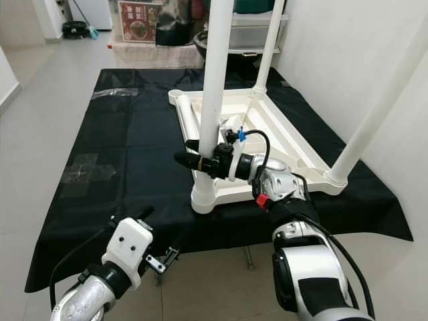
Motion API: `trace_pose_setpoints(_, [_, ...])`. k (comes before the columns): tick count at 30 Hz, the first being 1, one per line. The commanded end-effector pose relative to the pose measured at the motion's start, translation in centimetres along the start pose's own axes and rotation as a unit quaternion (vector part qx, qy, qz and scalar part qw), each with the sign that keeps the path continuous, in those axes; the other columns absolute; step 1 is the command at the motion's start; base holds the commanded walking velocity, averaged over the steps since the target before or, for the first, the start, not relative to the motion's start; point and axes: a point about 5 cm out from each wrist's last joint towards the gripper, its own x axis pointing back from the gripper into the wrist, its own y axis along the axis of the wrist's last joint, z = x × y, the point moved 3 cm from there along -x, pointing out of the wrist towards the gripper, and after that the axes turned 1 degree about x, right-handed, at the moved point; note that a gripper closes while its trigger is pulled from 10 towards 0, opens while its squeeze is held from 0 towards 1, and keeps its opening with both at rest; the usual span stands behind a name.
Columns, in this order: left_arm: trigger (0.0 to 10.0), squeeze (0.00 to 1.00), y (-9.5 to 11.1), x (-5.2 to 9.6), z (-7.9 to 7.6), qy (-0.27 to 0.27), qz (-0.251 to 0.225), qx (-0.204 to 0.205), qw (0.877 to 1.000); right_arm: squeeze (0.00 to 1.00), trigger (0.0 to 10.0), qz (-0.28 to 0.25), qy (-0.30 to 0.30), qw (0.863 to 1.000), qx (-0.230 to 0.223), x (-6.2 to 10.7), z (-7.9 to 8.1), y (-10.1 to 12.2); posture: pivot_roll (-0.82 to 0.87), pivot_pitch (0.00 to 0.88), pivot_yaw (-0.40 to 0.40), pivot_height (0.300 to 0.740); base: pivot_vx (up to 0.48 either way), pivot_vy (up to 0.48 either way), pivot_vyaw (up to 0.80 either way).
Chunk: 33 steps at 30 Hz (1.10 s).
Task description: Building children table
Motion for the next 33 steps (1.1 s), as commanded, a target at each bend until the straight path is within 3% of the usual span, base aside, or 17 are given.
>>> trace_pose_setpoints(1, [10.0,0.0,-0.2,-0.1,-0.2,-0.002,0.002,-0.001,1.0,0.0,0.0,-0.011,-0.008,1.0,0.007,-0.7,0.1,0.3,0.15,0.011,-0.079,0.74,0.0,0.0,0.0])
trace_pose_setpoints(10, [10.0,0.0,-0.3,-0.1,-0.2,-0.003,0.003,-0.002,1.0,0.0,0.0,-0.031,-0.213,0.976,0.044,0.3,-2.0,-0.8,0.14,0.014,-0.075,0.74,0.0,0.0,0.0])
trace_pose_setpoints(11, [10.0,0.0,-0.3,-0.1,-0.2,-0.004,0.003,-0.002,1.0,0.0,0.0,-0.026,-0.28,0.959,0.047,0.7,-2.5,-1.2,0.14,0.018,-0.073,0.74,0.0,0.0,0.0])
trace_pose_setpoints(13, [10.0,0.0,-0.4,-0.1,-0.2,-0.004,0.004,-0.002,1.0,0.0,0.0,-0.024,-0.325,0.944,0.048,1.1,-2.9,-1.4,0.14,0.018,-0.073,0.74,0.0,0.0,0.0])
trace_pose_setpoints(15, [10.0,0.0,-0.4,-0.1,-0.3,-0.007,0.003,-0.002,1.0,0.0,0.0,-0.013,-0.465,0.882,0.079,3.0,-3.8,-1.3,0.14,0.02,-0.073,0.74,0.0,0.0,0.0])
trace_pose_setpoints(16, [10.0,0.0,-0.4,-0.1,-0.3,-0.007,0.003,-0.002,1.0,0.0,0.0,-0.013,-0.465,0.882,0.079,3.0,-3.8,-1.3,0.14,0.02,-0.073,0.74,0.0,0.0,0.0])
trace_pose_setpoints(17, [10.0,0.0,-0.4,-0.2,-0.4,-0.007,0.003,-0.002,1.0,0.0,0.0,-0.011,-0.519,0.851,0.076,3.9,-3.9,-1.3,0.14,0.022,-0.071,0.74,0.0,0.0,0.0])
trace_pose_setpoints(18, [10.0,0.0,-0.4,-0.2,-0.4,-0.007,0.003,-0.002,1.0,0.0,0.0,-0.011,-0.519,0.851,0.076,3.9,-3.9,-1.3,0.14,0.022,-0.071,0.74,0.0,0.0,0.0])
trace_pose_setpoints(19, [10.0,0.0,-0.4,-0.2,-0.4,-0.007,0.003,0.0,1.0,0.0,0.0,-0.018,-0.566,0.821,0.068,4.6,-3.4,-1.1,0.14,0.023,-0.073,0.74,0.0,0.0,0.0])
trace_pose_setpoints(20, [10.0,0.0,-0.4,-0.2,-0.4,-0.007,0.003,0.0,1.0,0.0,0.0,-0.018,-0.566,0.821,0.068,4.6,-3.4,-1.1,0.14,0.023,-0.073,0.74,0.0,0.0,0.0])
trace_pose_setpoints(21, [10.0,0.0,-0.4,-0.2,-0.4,-0.007,0.002,0.001,1.0,0.0,0.0,-0.022,-0.593,0.803,0.059,4.9,-3.0,-1.1,0.14,0.024,-0.074,0.74,0.0,0.0,0.0])
trace_pose_setpoints(23, [10.0,0.0,-0.3,-0.2,-0.4,-0.008,0.002,0.0,1.0,0.0,0.0,-0.029,-0.61,0.791,0.038,4.6,-2.3,-1.2,0.14,0.026,-0.074,0.74,0.0,0.0,0.0])
trace_pose_setpoints(26, [10.0,0.0,-0.3,-0.2,-0.4,-0.008,0.002,0.0,1.0,0.0,0.0,-0.034,-0.617,0.786,0.022,4.0,-1.7,-1.2,0.14,0.026,-0.074,0.74,0.0,0.0,0.0])
trace_pose_setpoints(27, [10.0,0.0,-0.3,-0.2,-0.4,-0.007,0.002,0.0,1.0,0.0,10.0,-0.067,-0.573,0.817,0.0,1.5,-0.7,-0.5,0.14,0.029,-0.075,0.74,0.0,0.0,0.0])
trace_pose_setpoints(30, [10.0,0.0,-0.3,-0.2,-0.4,-0.007,0.002,0.0,1.0,0.0,10.0,-0.067,-0.573,0.817,0.0,1.5,-0.7,-0.5,0.14,0.029,-0.075,0.74,0.0,0.0,0.0])
trace_pose_setpoints(31, [10.0,0.0,-0.3,-0.2,-0.4,-0.007,0.003,0.0,1.0,1.0,10.0,-0.084,-0.554,0.828,0.005,0.8,-0.4,0.0,0.14,0.029,-0.075,0.74,0.0,0.0,0.0])
trace_pose_setpoints(33, [10.0,0.0,-0.3,-0.2,-0.4,-0.007,0.003,0.0,1.0,1.0,10.0,-0.084,-0.554,0.828,0.005,0.8,-0.4,0.0,0.14,0.029,-0.075,0.74,0.0,0.0,0.0])
